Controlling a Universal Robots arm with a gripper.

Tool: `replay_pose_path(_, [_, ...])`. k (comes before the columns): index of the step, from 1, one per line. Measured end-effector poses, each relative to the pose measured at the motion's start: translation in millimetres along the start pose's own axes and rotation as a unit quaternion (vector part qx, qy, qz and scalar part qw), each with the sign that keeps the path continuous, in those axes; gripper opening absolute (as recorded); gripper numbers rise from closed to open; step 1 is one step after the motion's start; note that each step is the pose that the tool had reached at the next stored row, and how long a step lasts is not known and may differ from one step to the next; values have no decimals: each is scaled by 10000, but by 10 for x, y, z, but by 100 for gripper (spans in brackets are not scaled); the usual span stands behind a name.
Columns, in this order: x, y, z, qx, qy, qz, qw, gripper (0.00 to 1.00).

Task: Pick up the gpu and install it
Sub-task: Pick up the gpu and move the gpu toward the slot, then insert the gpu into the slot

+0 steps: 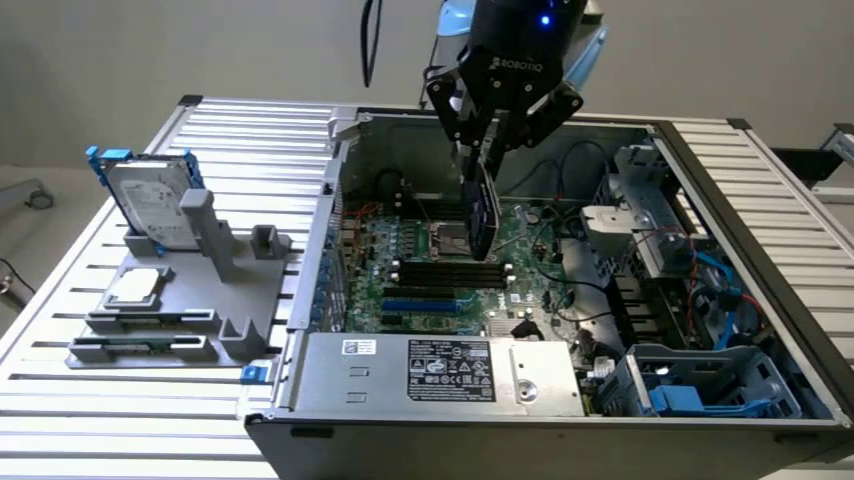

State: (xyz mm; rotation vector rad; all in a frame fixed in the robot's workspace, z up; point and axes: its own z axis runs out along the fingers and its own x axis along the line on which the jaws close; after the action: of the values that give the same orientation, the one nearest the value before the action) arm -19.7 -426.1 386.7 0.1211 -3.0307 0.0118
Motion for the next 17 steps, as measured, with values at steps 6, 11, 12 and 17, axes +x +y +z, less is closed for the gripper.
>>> replay_pose_path(6, [0,0,1,-1,0,0,10000,27])
replay_pose_path(11, [0,0,0,0,0,0,10000,27])
replay_pose_path(12, [0,0,0,0,0,0,10000,27])
replay_pose_path(17, [-1,1,2,2,-3,-30,10000,27])
